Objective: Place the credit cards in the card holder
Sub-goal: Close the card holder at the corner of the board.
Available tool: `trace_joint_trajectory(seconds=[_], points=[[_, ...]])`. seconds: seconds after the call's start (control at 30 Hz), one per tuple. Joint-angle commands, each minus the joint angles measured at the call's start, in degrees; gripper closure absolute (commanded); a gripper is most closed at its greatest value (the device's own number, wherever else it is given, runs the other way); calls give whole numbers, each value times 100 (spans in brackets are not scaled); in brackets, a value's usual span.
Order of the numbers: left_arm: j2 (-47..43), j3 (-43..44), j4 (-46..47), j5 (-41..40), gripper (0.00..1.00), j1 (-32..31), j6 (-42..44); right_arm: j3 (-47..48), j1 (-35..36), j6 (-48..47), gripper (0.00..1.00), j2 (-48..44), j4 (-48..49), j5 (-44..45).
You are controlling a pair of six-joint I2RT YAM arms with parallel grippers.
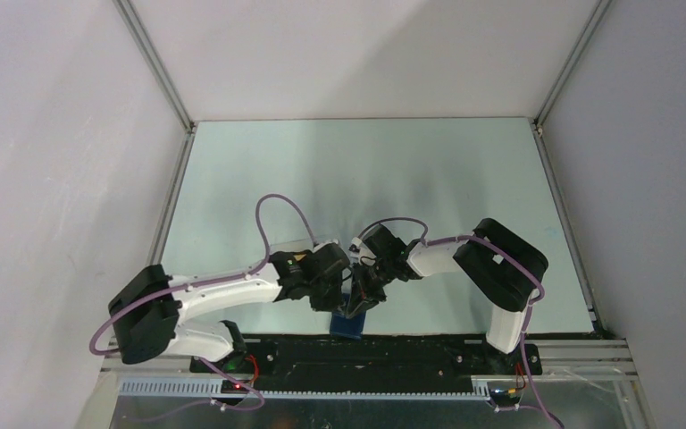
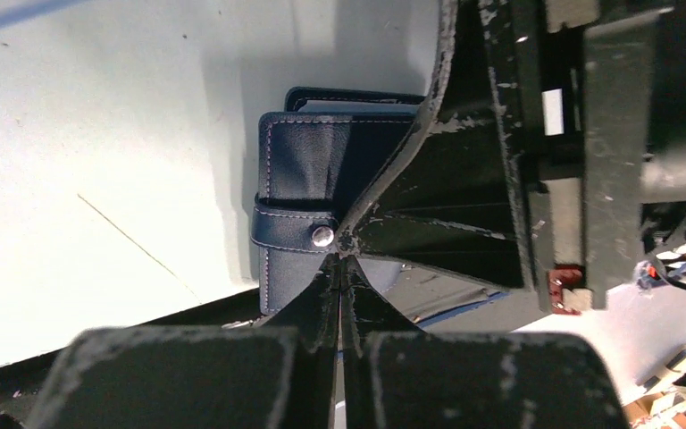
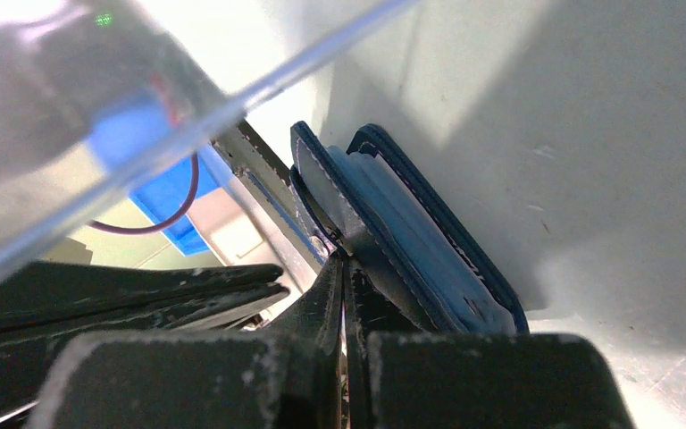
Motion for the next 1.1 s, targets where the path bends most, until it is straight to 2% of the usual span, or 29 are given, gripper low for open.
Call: trace_joint_trajectory(seconds=[0.0, 0.87, 1.07], points=[[248, 52, 11, 129, 100, -112, 75, -97, 128, -179, 100, 352, -288, 907], [935, -82, 47, -328, 100, -159, -287, -97, 145, -203, 100, 382, -304, 890], [608, -25, 213, -261, 100, -129, -62, -97, 148, -199, 100, 393, -307, 875]])
